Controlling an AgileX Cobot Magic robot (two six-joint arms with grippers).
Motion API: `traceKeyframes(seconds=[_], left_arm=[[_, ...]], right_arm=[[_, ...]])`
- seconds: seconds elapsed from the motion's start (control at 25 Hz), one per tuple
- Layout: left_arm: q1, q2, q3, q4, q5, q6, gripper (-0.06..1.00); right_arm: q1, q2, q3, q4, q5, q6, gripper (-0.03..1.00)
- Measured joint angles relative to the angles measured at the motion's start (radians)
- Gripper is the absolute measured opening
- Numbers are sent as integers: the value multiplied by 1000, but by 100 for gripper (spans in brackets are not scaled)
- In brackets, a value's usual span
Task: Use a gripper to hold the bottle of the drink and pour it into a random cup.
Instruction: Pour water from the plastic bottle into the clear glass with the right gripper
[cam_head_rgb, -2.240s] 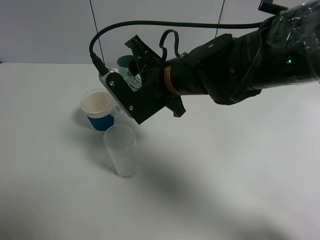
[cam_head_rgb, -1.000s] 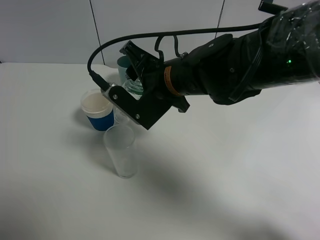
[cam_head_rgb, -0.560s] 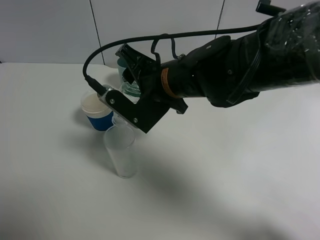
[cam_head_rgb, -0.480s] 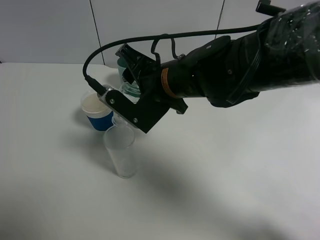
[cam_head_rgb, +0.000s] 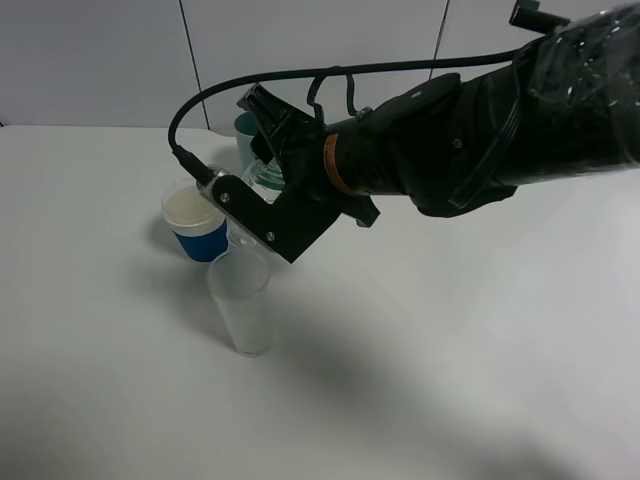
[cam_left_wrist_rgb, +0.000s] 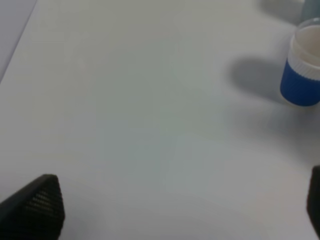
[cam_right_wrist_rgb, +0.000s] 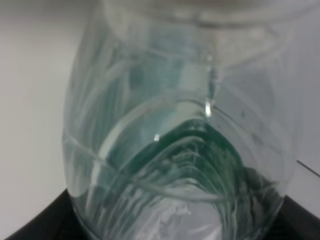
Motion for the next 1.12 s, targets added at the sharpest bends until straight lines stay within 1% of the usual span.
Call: traceKeyframes(seconds=[0.28, 0.64, 1.12], left_arm=[[0, 0, 0, -1, 0, 0, 98], [0, 0, 0, -1, 0, 0, 98], [0, 0, 0, -1, 0, 0, 98]], right_arm=[[18, 0, 0, 0, 10, -11, 55], [45, 0, 0, 12, 56, -15, 55], [48, 0, 0, 19, 102, -17, 55]])
